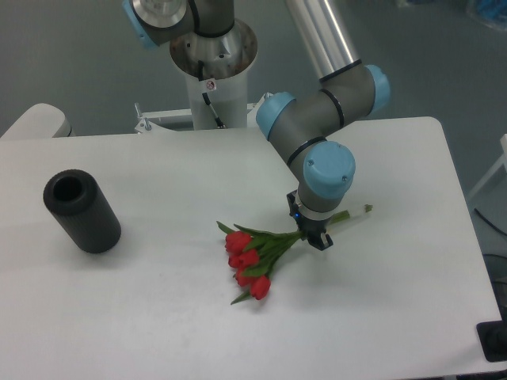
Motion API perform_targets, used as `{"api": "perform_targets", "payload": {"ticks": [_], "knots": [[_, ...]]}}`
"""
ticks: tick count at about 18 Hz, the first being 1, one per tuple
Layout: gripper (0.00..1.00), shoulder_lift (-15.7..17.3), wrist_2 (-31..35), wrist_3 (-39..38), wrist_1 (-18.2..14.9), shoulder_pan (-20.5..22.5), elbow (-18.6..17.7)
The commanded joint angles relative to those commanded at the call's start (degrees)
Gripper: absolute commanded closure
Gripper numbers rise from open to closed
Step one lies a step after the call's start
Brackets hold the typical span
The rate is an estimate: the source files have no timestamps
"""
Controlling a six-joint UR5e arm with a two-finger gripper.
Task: Pick up the flowers from the table
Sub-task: 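Lift the grasped tulips off the table and pull them back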
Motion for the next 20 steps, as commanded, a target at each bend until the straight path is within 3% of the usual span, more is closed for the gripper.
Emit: {"api": "perform_targets", "payload": {"ticks": [7,14,20], "knots": [[1.0,-4.04,-0.35,-2.46,-8.34,-0.09,10.63],[1.0,-8.96,-1.32,-3.78,-10.37,-0.09,19.34],[1.0,-11.07,-0.97,-3.17,-10.64,-0.09,21.63]]}}
